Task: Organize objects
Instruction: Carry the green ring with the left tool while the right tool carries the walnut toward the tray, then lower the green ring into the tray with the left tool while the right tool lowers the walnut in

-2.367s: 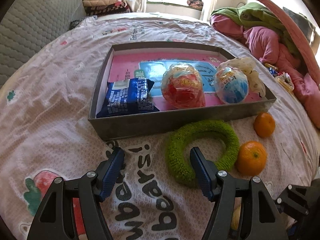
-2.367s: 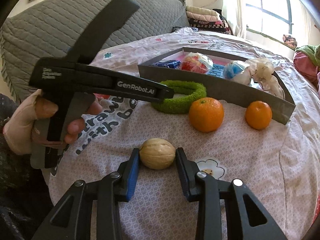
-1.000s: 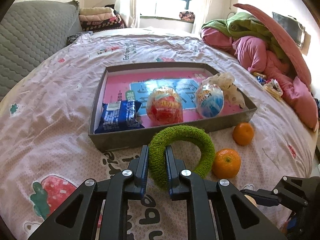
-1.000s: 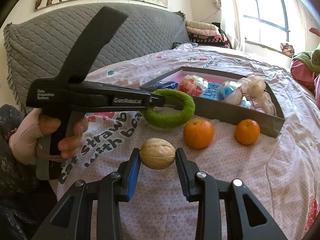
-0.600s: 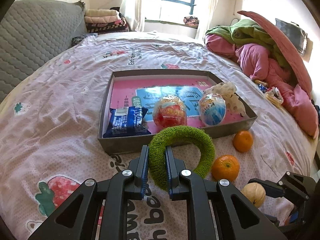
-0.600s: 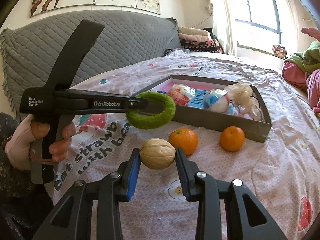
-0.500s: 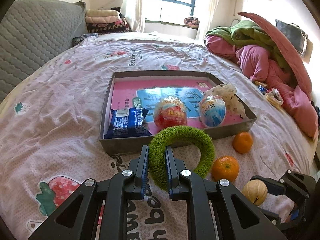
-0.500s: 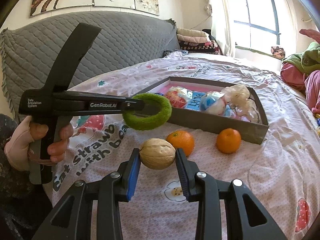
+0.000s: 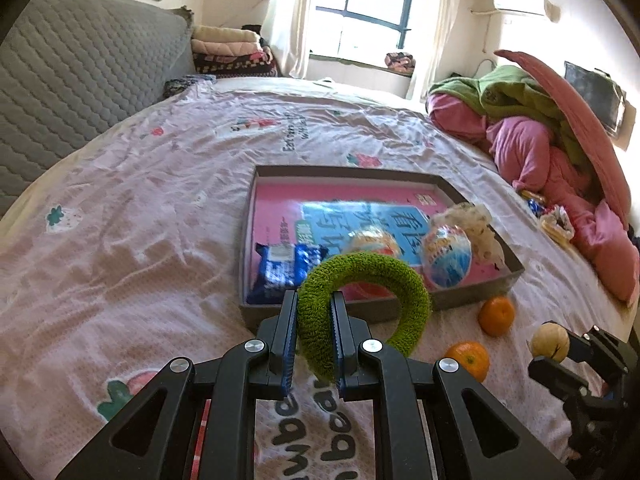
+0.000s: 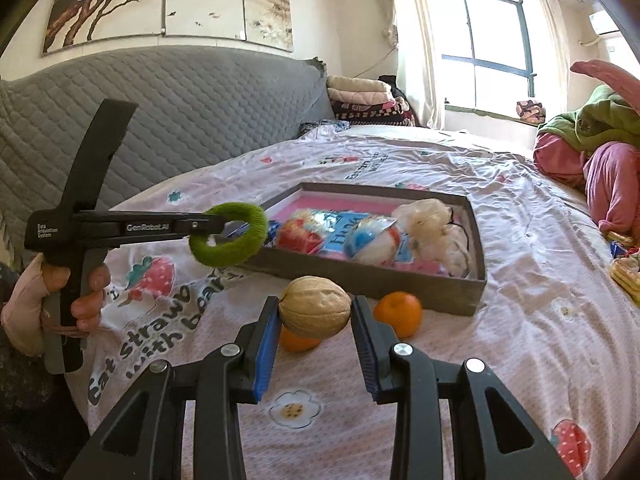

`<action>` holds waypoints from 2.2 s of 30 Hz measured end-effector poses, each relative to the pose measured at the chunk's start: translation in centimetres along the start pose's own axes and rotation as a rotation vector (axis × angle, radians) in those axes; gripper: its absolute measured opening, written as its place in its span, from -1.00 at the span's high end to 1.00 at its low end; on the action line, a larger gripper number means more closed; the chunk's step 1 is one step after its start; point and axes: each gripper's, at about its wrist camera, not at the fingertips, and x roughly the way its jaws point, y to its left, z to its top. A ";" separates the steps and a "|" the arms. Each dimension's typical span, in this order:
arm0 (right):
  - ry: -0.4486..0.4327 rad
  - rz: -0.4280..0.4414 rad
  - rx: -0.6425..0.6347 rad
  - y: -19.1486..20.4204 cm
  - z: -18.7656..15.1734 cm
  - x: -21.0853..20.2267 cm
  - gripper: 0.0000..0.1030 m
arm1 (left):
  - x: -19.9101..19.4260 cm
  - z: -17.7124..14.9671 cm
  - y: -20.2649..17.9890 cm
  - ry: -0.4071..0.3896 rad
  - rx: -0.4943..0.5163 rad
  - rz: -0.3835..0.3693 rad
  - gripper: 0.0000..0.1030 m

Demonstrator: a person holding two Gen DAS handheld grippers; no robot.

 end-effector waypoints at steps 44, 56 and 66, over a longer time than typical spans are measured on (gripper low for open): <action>-0.016 -0.119 -0.025 -6.8 4.9 4.7 0.29 | 6.1 5.3 1.9 0.015 -0.047 0.018 0.70; 0.056 -0.087 -0.007 -7.4 4.4 6.8 0.29 | 8.7 6.4 2.1 0.046 -0.062 0.007 0.70; 0.118 -0.072 0.006 -8.3 4.2 8.8 0.29 | 10.5 6.1 2.3 0.094 -0.060 0.017 0.70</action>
